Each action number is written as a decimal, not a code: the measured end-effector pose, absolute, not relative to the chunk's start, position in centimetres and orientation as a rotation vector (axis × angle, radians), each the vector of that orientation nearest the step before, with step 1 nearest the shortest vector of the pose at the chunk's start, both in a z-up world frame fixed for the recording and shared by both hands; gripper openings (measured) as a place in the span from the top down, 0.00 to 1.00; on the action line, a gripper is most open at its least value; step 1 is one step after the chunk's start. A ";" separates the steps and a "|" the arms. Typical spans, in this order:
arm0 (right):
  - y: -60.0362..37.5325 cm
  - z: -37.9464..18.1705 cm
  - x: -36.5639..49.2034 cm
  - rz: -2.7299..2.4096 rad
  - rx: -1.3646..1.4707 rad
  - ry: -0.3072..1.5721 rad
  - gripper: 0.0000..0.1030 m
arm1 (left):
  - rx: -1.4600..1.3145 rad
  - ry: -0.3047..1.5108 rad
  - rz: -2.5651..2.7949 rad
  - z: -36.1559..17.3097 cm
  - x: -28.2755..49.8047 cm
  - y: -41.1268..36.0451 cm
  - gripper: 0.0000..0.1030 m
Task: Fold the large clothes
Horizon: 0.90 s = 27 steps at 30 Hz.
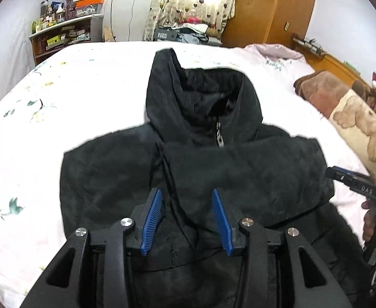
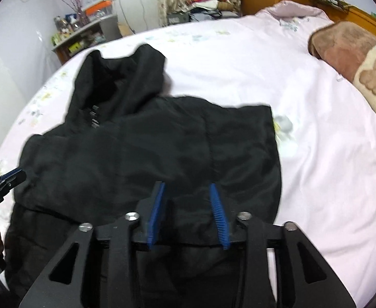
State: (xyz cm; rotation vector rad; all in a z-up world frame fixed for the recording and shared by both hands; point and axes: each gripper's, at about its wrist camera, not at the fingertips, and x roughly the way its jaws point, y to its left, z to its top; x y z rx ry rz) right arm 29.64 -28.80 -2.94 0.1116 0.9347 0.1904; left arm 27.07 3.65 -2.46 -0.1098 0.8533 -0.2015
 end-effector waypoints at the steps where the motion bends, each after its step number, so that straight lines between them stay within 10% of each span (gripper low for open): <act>1: -28.3 -2.6 30.1 0.204 0.123 0.932 0.55 | -0.119 0.848 -0.202 -2.0 27.4 3.9 0.52; 15: -25.0 1.1 41.8 0.301 0.176 0.879 0.55 | -0.171 0.821 -0.152 1.2 41.3 5.7 0.41; 27: -26.7 -4.9 54.1 0.303 0.375 1.008 0.55 | -0.272 0.960 -0.107 -6.2 52.9 4.9 0.40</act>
